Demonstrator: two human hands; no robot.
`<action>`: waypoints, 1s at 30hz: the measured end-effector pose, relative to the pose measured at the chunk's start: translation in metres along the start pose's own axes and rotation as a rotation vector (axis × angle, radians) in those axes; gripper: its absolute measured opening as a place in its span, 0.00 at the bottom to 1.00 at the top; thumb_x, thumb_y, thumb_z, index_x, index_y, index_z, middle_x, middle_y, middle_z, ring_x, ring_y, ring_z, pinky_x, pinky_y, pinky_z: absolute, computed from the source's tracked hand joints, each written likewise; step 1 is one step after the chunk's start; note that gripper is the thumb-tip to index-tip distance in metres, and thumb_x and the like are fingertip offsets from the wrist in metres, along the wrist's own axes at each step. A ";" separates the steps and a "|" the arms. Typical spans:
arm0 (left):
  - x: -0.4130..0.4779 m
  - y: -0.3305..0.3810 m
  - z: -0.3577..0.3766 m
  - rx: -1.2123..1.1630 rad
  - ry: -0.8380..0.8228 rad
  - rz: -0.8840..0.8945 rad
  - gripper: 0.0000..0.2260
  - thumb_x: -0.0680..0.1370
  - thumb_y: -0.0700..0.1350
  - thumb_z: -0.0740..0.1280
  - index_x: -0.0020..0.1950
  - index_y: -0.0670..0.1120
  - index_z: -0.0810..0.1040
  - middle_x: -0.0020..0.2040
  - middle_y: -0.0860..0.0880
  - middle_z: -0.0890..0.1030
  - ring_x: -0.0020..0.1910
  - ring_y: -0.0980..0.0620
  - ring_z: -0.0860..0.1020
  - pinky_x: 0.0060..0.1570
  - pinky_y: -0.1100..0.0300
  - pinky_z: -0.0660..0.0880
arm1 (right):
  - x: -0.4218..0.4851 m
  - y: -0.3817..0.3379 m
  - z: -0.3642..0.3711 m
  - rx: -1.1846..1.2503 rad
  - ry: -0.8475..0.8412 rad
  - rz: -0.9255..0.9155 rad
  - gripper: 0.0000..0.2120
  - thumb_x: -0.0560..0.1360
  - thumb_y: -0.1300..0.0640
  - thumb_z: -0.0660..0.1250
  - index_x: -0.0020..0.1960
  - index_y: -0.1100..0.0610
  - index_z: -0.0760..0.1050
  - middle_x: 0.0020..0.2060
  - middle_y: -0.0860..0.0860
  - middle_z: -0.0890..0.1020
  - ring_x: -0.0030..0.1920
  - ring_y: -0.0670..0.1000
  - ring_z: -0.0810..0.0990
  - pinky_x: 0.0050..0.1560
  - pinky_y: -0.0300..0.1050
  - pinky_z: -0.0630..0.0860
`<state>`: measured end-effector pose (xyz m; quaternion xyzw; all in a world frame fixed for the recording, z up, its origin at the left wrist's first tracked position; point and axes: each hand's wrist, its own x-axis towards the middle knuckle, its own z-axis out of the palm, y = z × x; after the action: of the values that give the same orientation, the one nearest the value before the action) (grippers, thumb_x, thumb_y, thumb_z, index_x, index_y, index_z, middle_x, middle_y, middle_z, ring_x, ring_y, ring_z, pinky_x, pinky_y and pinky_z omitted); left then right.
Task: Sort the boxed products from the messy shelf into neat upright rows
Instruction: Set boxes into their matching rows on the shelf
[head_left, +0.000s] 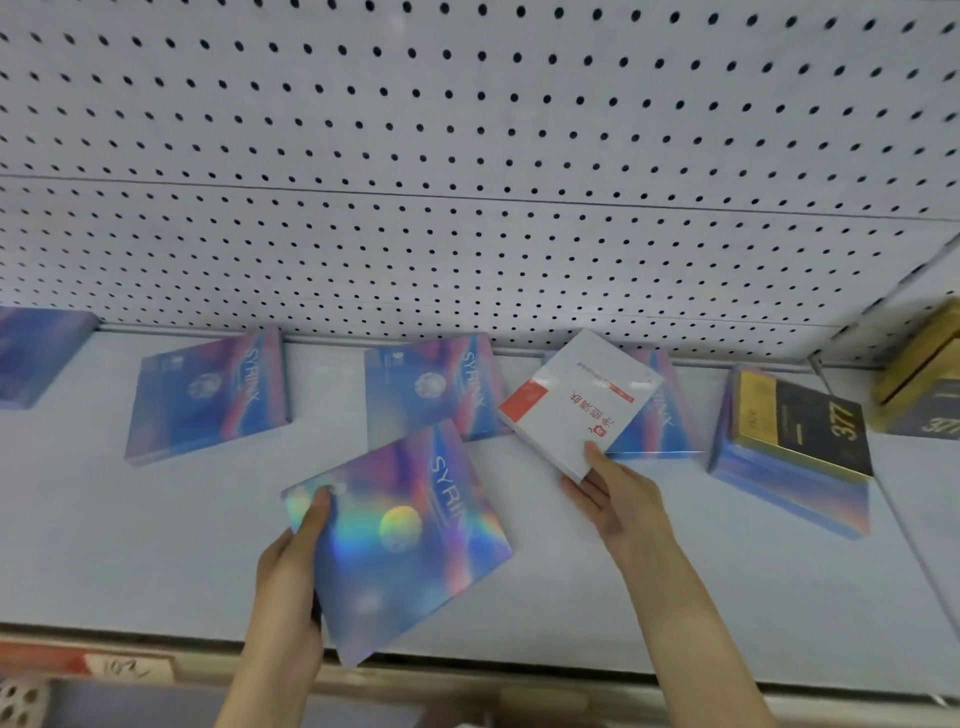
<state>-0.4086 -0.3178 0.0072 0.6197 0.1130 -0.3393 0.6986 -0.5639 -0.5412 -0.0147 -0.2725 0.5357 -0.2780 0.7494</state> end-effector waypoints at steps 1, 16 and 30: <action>-0.002 0.001 -0.002 0.010 -0.023 0.006 0.20 0.71 0.56 0.69 0.52 0.42 0.82 0.48 0.44 0.86 0.43 0.48 0.85 0.31 0.60 0.80 | -0.003 -0.001 -0.003 0.016 -0.012 -0.015 0.06 0.76 0.61 0.69 0.51 0.63 0.77 0.51 0.57 0.84 0.55 0.57 0.82 0.52 0.50 0.79; -0.031 -0.028 0.081 -0.074 -0.508 -0.122 0.14 0.72 0.39 0.67 0.57 0.41 0.82 0.55 0.42 0.84 0.48 0.50 0.83 0.45 0.57 0.81 | -0.091 -0.011 -0.127 -0.026 0.121 -0.303 0.15 0.81 0.50 0.58 0.56 0.57 0.80 0.54 0.55 0.84 0.53 0.51 0.84 0.49 0.48 0.80; -0.210 -0.152 0.183 -0.259 -0.666 -0.153 0.13 0.68 0.41 0.71 0.52 0.45 0.85 0.58 0.45 0.83 0.56 0.49 0.82 0.51 0.53 0.80 | -0.157 -0.031 -0.266 0.479 -0.093 -0.247 0.32 0.66 0.59 0.72 0.69 0.54 0.71 0.57 0.54 0.83 0.52 0.52 0.85 0.40 0.42 0.81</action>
<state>-0.7066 -0.4207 0.0462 0.3715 -0.0325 -0.5568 0.7422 -0.8639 -0.4815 0.0355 -0.1632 0.3823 -0.4732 0.7767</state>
